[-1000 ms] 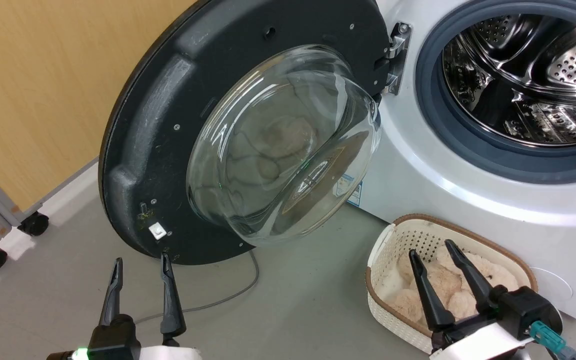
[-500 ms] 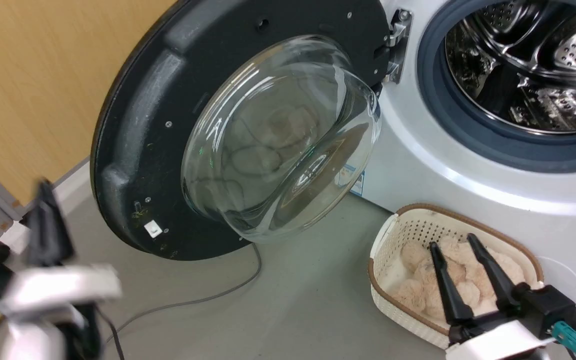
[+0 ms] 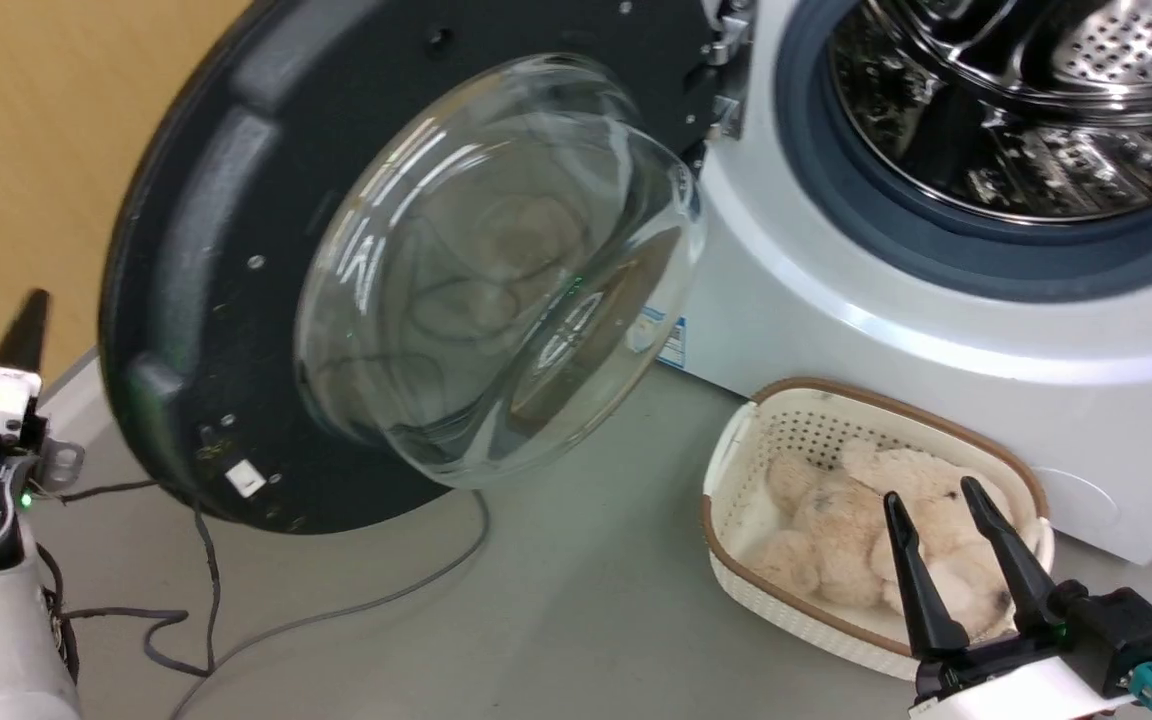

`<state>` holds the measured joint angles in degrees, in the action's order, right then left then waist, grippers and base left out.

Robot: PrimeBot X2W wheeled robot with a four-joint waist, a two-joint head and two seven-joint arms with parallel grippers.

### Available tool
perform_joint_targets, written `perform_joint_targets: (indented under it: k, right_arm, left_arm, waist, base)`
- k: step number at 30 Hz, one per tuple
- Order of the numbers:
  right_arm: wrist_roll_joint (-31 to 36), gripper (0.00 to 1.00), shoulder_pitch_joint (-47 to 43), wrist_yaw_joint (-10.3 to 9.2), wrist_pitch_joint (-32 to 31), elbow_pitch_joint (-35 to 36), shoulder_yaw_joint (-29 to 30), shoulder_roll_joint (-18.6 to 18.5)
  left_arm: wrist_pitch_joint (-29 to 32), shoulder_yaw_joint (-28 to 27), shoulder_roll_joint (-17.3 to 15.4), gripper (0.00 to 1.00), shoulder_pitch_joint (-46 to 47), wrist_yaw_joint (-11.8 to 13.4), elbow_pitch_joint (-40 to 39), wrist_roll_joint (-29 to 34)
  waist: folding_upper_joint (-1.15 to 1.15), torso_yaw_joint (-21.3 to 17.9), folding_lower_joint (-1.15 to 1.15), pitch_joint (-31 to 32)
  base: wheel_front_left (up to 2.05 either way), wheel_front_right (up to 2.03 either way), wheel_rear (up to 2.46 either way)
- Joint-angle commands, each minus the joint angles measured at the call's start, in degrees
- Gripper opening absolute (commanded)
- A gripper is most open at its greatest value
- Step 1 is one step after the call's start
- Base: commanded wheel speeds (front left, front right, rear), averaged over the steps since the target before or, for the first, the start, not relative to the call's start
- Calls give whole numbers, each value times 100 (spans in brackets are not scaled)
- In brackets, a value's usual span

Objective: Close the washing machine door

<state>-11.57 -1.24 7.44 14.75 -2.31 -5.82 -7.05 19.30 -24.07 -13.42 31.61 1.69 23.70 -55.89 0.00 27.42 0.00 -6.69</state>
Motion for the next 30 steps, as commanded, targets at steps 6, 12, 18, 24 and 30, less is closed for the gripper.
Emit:
perform_joint_targets:
  k: [6,12,18,24,30]
  right_arm:
    - [5,100,-53,5,25,20,87,69]
    - [-12,100,-109,5,25,-6,250,164]
    - [-4,100,-145,5,25,-15,379,227]
    - [-38,100,-163,5,25,-46,554,272]
    - [-13,100,-127,5,25,-97,565,303]
  left_arm:
    - [1352,-41,-95,0,-56,-138,8,-811]
    - [2525,175,32,0,-703,-310,-681,-1345]
    - [3263,431,316,0,-1353,-340,-1562,-1721]
    - [3746,908,842,0,-2079,-50,-2534,-2079]
    - [3642,1898,1040,0,-2683,149,-2985,-2342]
  waist:
    - [0,-175,0,58]
    - [0,-298,0,238]
    - [0,-454,0,326]
    - [0,-757,0,352]
    - [0,-1299,0,296]
  base:
    - [0,0,0]
    - [0,0,0]
    - [0,0,0]
    - [0,0,0]
    - [0,0,0]
